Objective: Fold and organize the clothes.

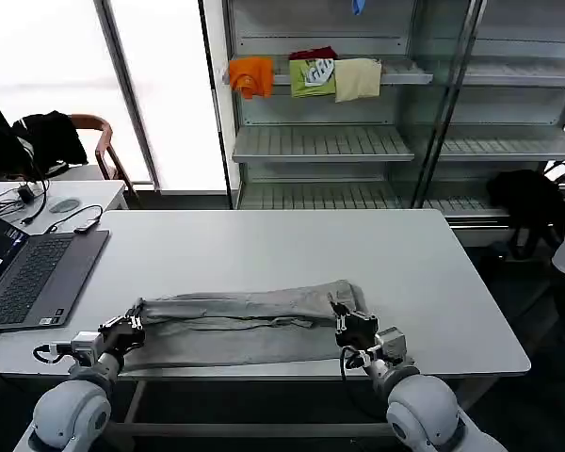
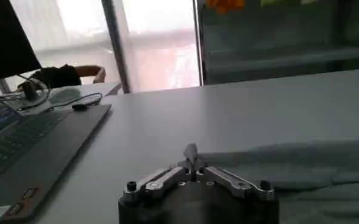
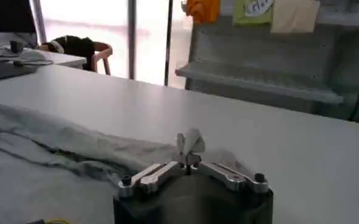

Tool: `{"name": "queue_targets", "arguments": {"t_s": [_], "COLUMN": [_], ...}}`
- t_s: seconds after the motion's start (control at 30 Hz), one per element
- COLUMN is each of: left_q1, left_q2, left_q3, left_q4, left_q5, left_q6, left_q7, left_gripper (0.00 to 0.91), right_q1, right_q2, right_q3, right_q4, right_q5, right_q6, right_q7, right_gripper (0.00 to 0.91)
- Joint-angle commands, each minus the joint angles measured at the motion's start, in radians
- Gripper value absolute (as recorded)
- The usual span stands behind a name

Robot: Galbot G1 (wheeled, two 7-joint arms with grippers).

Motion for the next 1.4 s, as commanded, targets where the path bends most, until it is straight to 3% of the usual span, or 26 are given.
{"name": "queue_targets", "arguments": {"t_s": [0.03, 0.2, 0.27, 0.33, 0.37, 0.4, 0.47, 0.53, 0.57, 0.63, 0.87, 1.0, 1.2, 1.33, 1.4], "left_q1": [-0.011, -0.001, 0.009, 0.012, 0.014, 0.015, 0.021, 0.026, 0.028, 0.029, 0.031, 0.043, 0.063, 0.097, 0.109], "left_q2": [0.004, 0.002, 0.002, 0.001, 0.001, 0.001, 0.001, 0.001, 0.002, 0.003, 0.014, 0.039, 0.056, 0.048, 0.028], "left_q3": [0.001, 0.004, 0.006, 0.007, 0.008, 0.009, 0.010, 0.011, 0.011, 0.008, -0.001, -0.018, -0.068, -0.094, -0.101], "left_q4": [-0.013, -0.002, 0.000, 0.000, -0.001, -0.002, -0.004, -0.004, -0.003, -0.003, -0.019, -0.035, -0.083, -0.128, -0.138], "left_q5": [-0.024, -0.014, -0.011, -0.009, -0.007, -0.004, 0.007, 0.015, 0.020, 0.026, 0.040, 0.035, 0.003, -0.023, -0.034], "left_q6": [0.014, 0.022, 0.019, 0.019, 0.019, 0.020, 0.021, 0.023, 0.025, 0.033, 0.046, 0.052, 0.062, 0.056, 0.041], "left_q7": [-0.026, -0.026, -0.025, -0.025, -0.025, -0.024, -0.022, -0.022, -0.023, -0.023, -0.024, -0.020, -0.019, -0.019, -0.022], "left_gripper": [0.050, 0.111, 0.121, 0.222, 0.292, 0.343, 0.443, 0.625, 0.816, 0.897, 0.907, 0.907, 0.907, 0.907, 0.907], "right_q1": [-0.019, -0.044, -0.049, -0.049, -0.049, -0.049, -0.050, -0.052, -0.053, -0.051, -0.031, -0.032, -0.052, -0.082, -0.115], "right_q2": [0.002, -0.003, 0.003, 0.007, 0.009, 0.010, 0.016, 0.022, 0.025, 0.036, 0.061, 0.057, 0.030, 0.018, 0.012], "right_q3": [0.005, 0.008, 0.008, 0.004, 0.000, -0.002, -0.019, -0.031, -0.040, -0.053, -0.079, -0.048, 0.025, 0.086, 0.139], "right_q4": [0.011, 0.005, 0.004, 0.006, 0.008, 0.008, 0.009, 0.009, 0.010, 0.014, 0.042, 0.060, 0.075, 0.091, 0.113], "right_q5": [0.003, 0.005, 0.010, 0.022, 0.026, 0.027, 0.035, 0.038, 0.039, 0.049, 0.100, 0.121, 0.118, 0.076, 0.066], "right_q6": [-0.002, -0.007, -0.007, -0.011, -0.012, -0.013, -0.016, -0.016, -0.014, -0.011, -0.011, -0.027, -0.048, -0.046, -0.005], "right_q7": [0.066, 0.092, 0.120, 0.149, 0.165, 0.173, 0.223, 0.261, 0.288, 0.333, 0.473, 0.561, 0.645, 0.611, 0.482], "right_gripper": [0.000, 0.000, 0.050, 0.131, 0.222, 0.907, 0.907, 0.907, 0.907, 0.907, 0.907, 0.907, 0.907, 0.907, 0.907]}}
